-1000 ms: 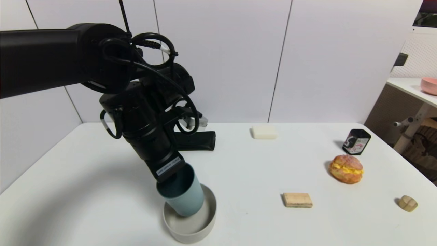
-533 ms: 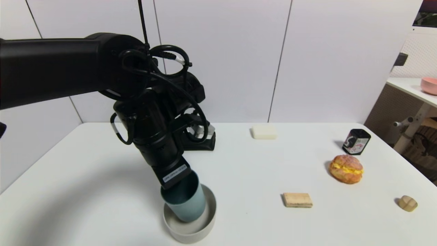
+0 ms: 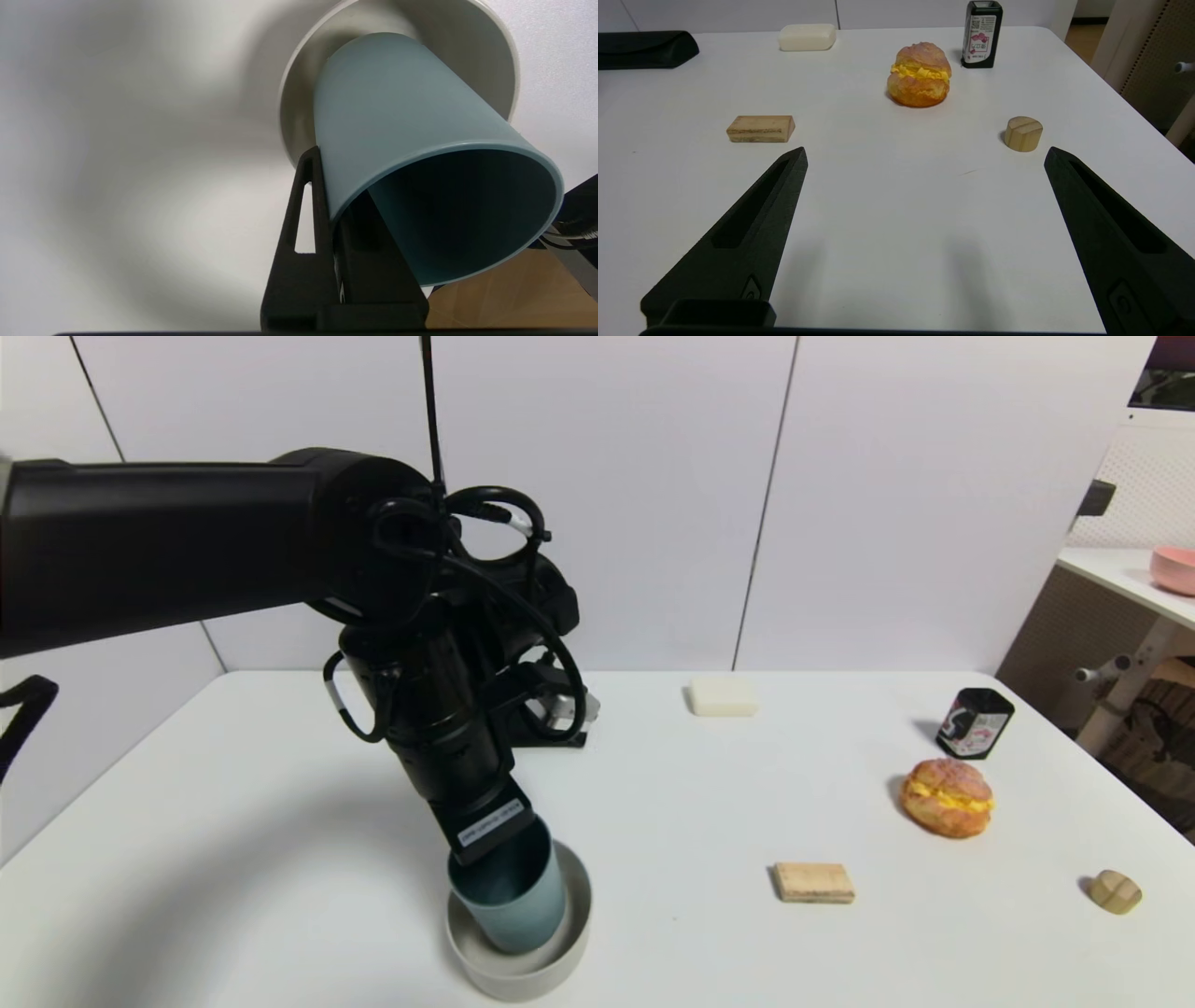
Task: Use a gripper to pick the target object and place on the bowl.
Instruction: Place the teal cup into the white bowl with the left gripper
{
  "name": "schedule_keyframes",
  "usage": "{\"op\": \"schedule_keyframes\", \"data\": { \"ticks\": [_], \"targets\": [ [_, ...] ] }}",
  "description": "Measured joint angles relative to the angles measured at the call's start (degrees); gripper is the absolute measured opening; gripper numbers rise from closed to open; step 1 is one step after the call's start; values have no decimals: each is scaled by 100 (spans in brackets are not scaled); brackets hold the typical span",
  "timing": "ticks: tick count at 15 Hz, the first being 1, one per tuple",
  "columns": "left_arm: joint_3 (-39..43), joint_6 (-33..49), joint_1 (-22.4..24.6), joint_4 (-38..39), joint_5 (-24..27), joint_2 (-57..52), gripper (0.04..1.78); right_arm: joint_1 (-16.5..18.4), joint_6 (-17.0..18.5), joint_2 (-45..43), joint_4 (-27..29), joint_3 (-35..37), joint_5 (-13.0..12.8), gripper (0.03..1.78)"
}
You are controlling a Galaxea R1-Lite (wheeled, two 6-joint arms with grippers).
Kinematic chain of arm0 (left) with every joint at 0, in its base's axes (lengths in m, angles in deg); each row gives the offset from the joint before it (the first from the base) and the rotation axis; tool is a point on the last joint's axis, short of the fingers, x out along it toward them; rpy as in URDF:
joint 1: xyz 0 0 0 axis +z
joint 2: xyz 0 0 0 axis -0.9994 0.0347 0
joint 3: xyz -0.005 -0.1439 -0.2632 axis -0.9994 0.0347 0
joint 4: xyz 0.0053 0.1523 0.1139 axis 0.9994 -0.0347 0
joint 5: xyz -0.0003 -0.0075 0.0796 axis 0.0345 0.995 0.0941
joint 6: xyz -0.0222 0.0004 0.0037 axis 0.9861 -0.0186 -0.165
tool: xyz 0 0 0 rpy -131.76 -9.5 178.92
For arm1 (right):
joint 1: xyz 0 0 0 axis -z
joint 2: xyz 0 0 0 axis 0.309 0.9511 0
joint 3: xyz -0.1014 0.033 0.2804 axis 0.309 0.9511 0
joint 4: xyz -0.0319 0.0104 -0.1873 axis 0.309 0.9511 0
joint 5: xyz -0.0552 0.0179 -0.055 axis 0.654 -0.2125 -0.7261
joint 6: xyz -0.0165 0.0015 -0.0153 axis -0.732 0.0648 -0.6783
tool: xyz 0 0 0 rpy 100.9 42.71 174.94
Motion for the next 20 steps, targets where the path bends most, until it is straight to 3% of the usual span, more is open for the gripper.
{"op": "schedule_keyframes", "data": {
  "ticks": [20],
  "targets": [
    [-32,-218,-61,-5,34,193,9,0,-1,0,0,0,2,175]
  ]
}}
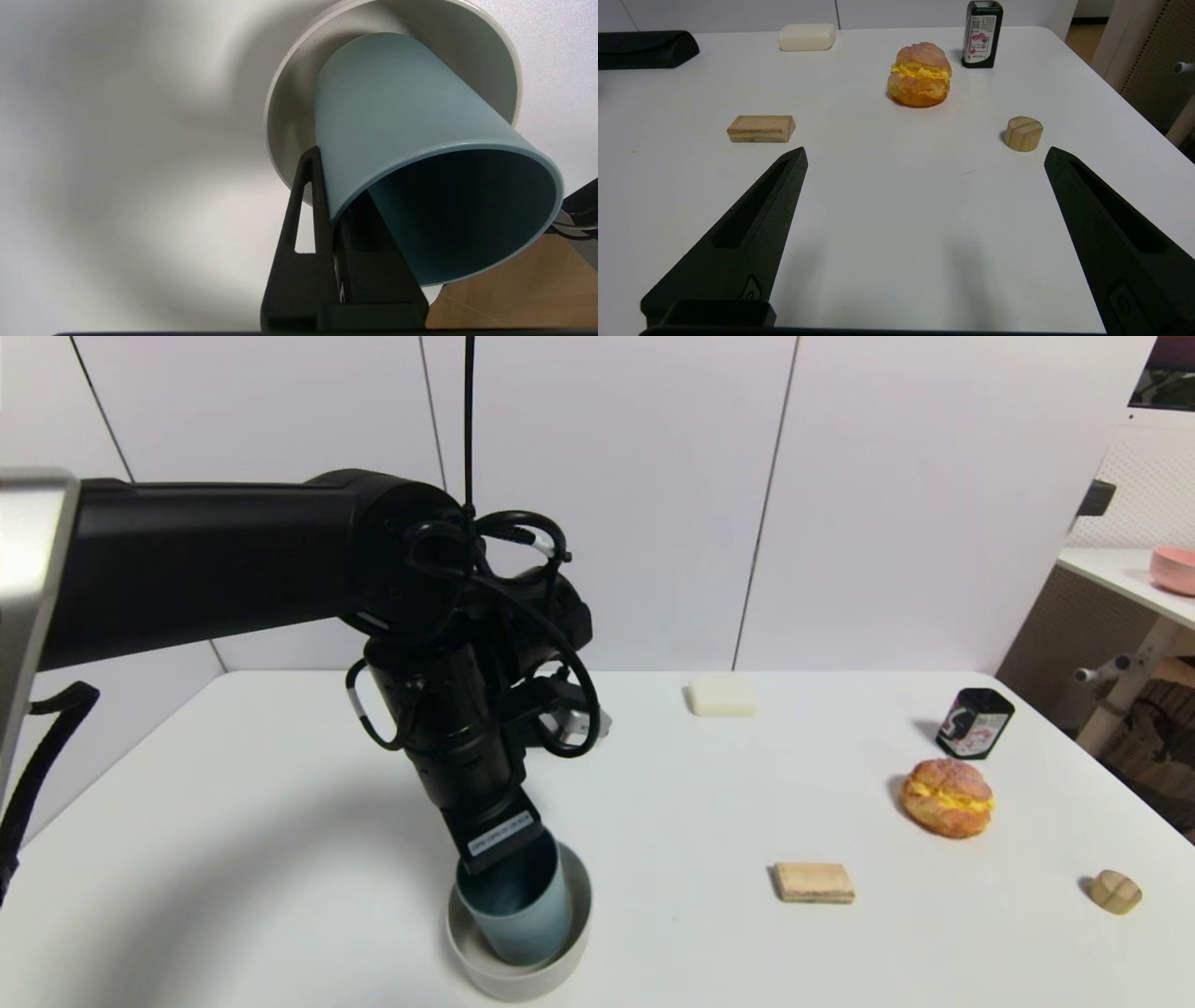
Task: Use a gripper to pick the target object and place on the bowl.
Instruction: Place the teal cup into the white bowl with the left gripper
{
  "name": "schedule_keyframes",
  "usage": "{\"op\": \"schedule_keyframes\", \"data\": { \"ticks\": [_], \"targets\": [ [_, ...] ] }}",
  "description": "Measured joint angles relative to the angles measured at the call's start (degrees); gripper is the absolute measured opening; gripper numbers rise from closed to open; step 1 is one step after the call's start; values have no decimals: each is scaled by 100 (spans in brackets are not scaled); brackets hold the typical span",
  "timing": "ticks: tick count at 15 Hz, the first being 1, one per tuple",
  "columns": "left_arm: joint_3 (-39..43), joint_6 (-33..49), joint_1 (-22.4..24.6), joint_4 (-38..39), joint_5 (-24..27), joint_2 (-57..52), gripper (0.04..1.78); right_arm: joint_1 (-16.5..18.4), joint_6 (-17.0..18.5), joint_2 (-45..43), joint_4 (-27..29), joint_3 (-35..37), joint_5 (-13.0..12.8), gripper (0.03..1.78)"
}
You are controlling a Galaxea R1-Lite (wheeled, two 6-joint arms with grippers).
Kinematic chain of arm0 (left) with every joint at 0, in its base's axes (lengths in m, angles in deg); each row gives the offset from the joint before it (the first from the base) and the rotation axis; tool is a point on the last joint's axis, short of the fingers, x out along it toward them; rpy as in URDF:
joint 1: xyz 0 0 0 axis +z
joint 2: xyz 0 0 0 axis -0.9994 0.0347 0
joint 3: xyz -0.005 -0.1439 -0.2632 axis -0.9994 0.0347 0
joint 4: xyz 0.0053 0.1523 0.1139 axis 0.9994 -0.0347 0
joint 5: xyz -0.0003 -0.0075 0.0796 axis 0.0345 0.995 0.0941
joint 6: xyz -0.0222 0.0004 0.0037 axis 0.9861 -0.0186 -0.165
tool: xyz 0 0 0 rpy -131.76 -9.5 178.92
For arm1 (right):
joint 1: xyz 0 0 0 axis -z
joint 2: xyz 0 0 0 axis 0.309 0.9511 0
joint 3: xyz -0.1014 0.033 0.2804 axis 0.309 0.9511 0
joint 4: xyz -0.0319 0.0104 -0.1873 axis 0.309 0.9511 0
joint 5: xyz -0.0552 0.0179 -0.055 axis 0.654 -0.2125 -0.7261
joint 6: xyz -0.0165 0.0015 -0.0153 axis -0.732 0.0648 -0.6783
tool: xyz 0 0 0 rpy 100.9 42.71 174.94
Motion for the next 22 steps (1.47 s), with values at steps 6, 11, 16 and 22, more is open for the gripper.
{"op": "schedule_keyframes", "data": {
  "ticks": [6,11,16,22],
  "targets": [
    [5,-2,-2,-111,28,9,9,0,4,0,0,-2,0,175],
    [-6,-2,1,-150,20,20,9,0,0,0,0,0,0,175],
    [-41,-9,1,-152,12,61,9,0,1,0,0,-2,-2,175],
    [-152,-4,0,-150,10,111,9,0,1,0,2,0,0,175]
  ]
}}
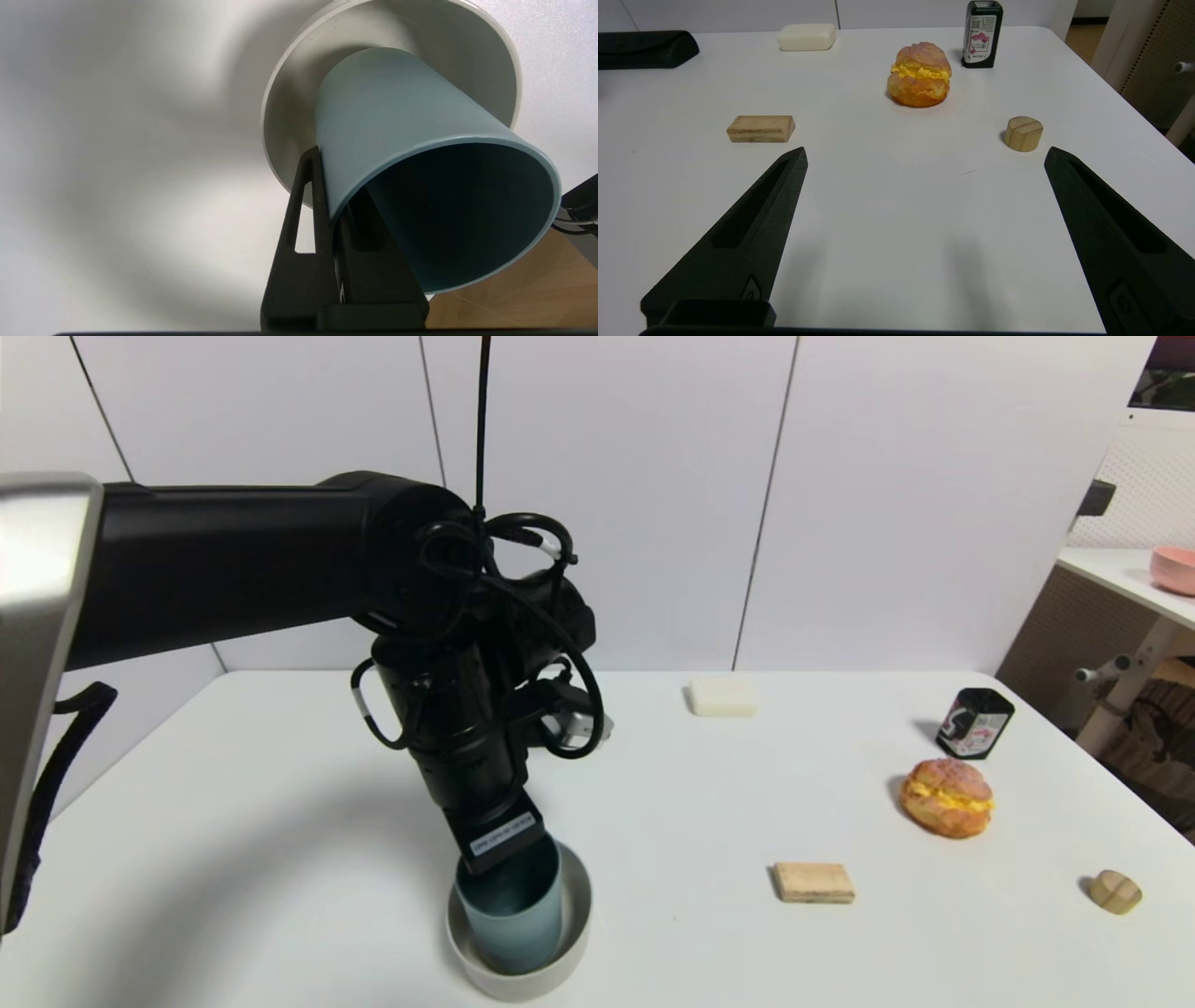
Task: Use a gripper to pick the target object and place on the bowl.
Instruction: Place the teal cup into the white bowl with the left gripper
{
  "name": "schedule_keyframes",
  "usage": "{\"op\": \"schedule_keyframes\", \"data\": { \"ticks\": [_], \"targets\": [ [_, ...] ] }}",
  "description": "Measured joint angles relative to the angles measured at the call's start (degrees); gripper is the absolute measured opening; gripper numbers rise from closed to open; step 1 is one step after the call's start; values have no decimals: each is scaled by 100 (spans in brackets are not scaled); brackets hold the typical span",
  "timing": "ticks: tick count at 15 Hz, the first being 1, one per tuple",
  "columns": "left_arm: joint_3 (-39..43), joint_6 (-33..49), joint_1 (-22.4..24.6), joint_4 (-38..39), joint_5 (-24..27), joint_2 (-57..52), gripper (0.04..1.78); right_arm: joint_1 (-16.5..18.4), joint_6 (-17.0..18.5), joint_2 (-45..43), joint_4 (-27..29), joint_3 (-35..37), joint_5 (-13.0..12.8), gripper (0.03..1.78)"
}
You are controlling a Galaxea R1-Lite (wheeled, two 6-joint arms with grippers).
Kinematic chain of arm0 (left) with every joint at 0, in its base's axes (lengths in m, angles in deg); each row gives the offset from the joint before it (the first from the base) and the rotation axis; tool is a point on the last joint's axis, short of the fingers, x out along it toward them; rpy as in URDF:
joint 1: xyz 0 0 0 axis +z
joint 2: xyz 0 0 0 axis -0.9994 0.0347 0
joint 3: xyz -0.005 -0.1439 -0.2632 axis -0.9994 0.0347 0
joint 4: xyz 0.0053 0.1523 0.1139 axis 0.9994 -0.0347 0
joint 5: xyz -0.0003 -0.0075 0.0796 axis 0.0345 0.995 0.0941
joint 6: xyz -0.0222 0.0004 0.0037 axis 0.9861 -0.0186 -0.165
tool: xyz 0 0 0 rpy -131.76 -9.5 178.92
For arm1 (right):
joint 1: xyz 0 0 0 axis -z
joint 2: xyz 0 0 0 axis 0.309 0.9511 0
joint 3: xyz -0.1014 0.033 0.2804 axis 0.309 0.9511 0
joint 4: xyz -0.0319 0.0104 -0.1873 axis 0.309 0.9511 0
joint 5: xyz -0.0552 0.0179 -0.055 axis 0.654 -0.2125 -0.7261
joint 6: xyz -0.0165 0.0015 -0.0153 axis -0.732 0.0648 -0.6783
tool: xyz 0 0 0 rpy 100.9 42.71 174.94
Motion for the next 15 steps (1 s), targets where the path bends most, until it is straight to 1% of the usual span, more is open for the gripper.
{"op": "schedule_keyframes", "data": {
  "ticks": [4,5,7,10,13,15],
  "targets": [
    [-5,0,0,-2,7,10,9,0,-1,0,-2,0,0,175],
    [-6,1,0,-2,7,10,18,0,0,0,-2,2,-2,175],
    [-6,1,-2,0,0,10,53,0,0,0,0,2,0,175],
    [-6,0,-2,-2,0,7,91,0,-1,0,-2,2,0,175],
    [-6,4,-2,0,-5,-144,116,0,0,0,-2,2,-2,175],
    [-2,15,-2,-2,-7,-417,128,0,0,0,0,2,-2,175]
  ]
}}
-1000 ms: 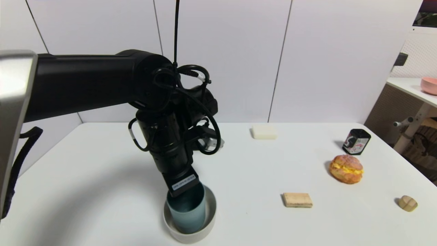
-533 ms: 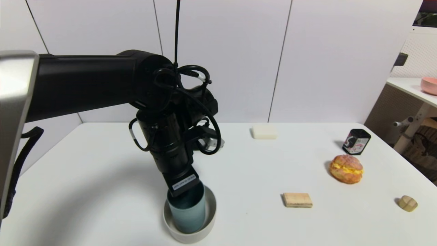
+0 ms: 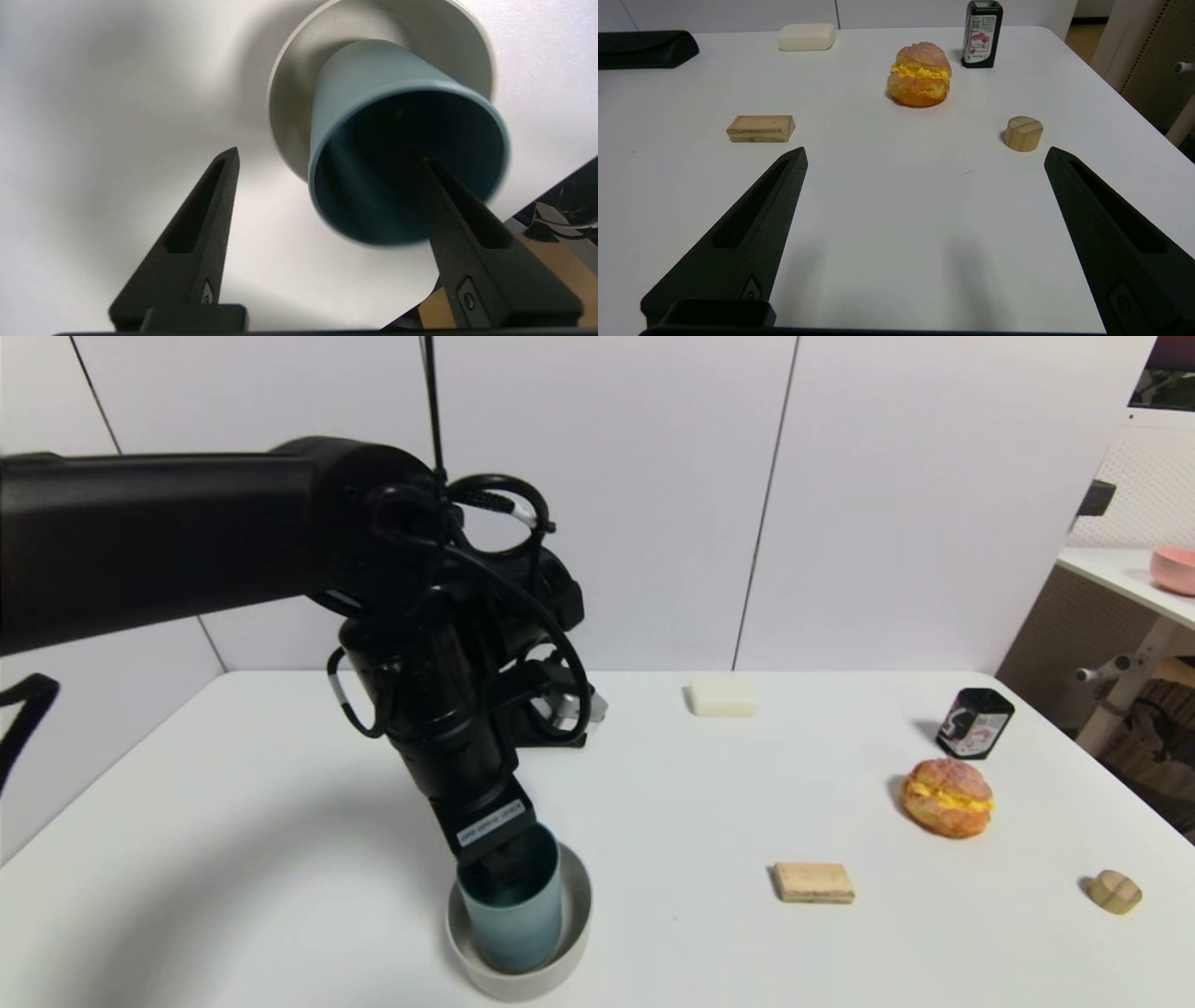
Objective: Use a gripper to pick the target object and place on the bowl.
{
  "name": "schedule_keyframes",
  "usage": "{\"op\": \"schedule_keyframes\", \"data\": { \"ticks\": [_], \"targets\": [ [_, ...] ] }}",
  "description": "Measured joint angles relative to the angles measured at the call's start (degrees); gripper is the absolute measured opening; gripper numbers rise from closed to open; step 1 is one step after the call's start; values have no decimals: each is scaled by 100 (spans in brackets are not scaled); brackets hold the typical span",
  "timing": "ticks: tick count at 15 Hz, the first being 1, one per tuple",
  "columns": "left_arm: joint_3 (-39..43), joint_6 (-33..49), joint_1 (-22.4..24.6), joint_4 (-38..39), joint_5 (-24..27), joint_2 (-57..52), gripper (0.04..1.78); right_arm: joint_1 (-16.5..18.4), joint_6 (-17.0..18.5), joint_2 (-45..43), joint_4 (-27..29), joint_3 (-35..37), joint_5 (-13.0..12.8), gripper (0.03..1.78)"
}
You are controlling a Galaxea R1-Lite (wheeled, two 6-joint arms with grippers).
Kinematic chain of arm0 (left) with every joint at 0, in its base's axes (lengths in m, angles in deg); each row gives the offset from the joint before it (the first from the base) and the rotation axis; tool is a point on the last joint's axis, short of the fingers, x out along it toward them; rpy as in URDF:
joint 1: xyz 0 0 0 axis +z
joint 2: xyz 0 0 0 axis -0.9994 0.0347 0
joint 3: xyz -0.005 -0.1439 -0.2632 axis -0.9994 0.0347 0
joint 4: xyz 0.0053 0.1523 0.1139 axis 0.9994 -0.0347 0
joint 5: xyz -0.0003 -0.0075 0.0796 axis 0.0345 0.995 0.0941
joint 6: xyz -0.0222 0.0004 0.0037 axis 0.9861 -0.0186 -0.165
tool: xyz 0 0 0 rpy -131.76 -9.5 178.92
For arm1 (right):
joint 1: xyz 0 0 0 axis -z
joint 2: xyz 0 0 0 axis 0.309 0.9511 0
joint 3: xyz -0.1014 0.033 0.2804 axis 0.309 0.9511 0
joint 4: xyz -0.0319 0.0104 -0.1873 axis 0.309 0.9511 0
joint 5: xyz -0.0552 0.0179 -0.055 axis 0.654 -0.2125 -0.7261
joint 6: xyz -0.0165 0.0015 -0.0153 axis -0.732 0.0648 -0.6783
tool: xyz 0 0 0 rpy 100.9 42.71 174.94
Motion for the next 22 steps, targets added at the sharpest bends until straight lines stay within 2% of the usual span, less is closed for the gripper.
{"op": "schedule_keyframes", "data": {
  "ticks": [5,11,14,16,22],
  "targets": [
    [121,112,116,0,7,-1235,148,0,-1,0,-2,-2,2,175],
    [492,339,458,149,-41,-3093,160,0,-1,0,-2,-2,2,175],
    [1591,505,833,808,-55,-4030,163,0,-4,0,-2,-5,0,175],
    [2636,545,1307,1508,-44,-4664,165,0,-1,0,-2,-5,2,175],
    [6011,529,3372,4284,-17,-6605,168,0,-1,0,0,-5,2,175]
  ]
}}
